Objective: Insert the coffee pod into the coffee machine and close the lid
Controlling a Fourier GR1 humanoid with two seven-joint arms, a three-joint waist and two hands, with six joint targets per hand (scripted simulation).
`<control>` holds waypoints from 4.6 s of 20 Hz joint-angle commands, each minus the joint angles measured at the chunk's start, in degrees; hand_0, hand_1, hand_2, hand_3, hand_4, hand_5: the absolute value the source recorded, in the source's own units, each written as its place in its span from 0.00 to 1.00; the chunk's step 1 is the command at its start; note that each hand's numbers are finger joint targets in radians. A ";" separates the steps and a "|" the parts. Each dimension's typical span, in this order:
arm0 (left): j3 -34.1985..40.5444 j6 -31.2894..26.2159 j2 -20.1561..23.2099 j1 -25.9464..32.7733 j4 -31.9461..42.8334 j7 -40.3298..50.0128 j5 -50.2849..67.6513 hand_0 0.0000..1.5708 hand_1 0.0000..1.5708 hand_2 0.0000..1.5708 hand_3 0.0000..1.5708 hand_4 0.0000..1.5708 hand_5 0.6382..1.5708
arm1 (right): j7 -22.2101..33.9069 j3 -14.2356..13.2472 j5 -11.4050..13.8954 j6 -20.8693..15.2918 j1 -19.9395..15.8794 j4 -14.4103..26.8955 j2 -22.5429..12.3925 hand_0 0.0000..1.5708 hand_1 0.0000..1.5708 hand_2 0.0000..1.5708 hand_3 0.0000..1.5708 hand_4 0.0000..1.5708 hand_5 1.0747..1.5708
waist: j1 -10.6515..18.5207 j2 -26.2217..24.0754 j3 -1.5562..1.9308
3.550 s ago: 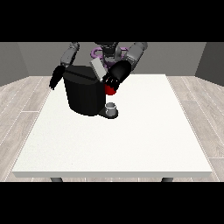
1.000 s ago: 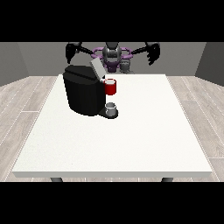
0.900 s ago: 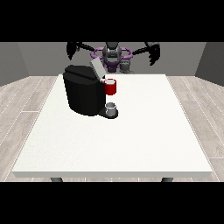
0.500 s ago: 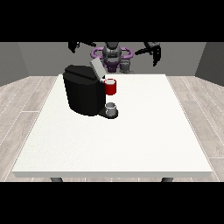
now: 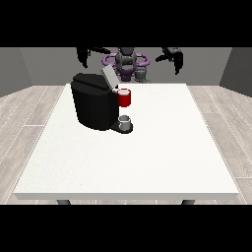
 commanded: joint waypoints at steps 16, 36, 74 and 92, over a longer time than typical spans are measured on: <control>-5.73 1.99 0.69 9.06 -23.82 6.56 5.73 0.00 0.00 0.00 0.00 0.23 1.00 | -2.32 2.56 0.40 -0.77 -12.20 9.56 1.92 0.00 0.00 0.00 0.00 0.00 1.00 | -0.81 10.97 -0.01; -7.96 7.80 0.95 14.04 -29.89 7.94 3.59 0.00 0.00 0.00 0.00 0.23 1.00 | -1.78 7.09 3.68 2.13 -22.72 10.96 1.06 0.00 0.00 0.00 0.00 0.07 1.00 | -1.66 14.69 -0.02; -12.69 -0.37 1.91 -2.64 -29.89 8.13 6.18 0.00 0.00 0.00 0.00 0.23 1.00 | 22.36 4.90 10.73 -0.90 -36.00 -8.62 -10.99 0.00 0.00 0.00 0.00 0.00 1.00 | 21.97 30.01 0.15; -8.46 -1.51 4.18 -0.03 -29.11 8.74 9.90 0.00 0.00 0.00 0.00 0.16 1.00 | 3.52 10.29 9.91 -3.13 -38.35 -2.03 2.68 0.00 0.00 0.00 0.00 0.11 1.00 | 13.00 27.32 -0.04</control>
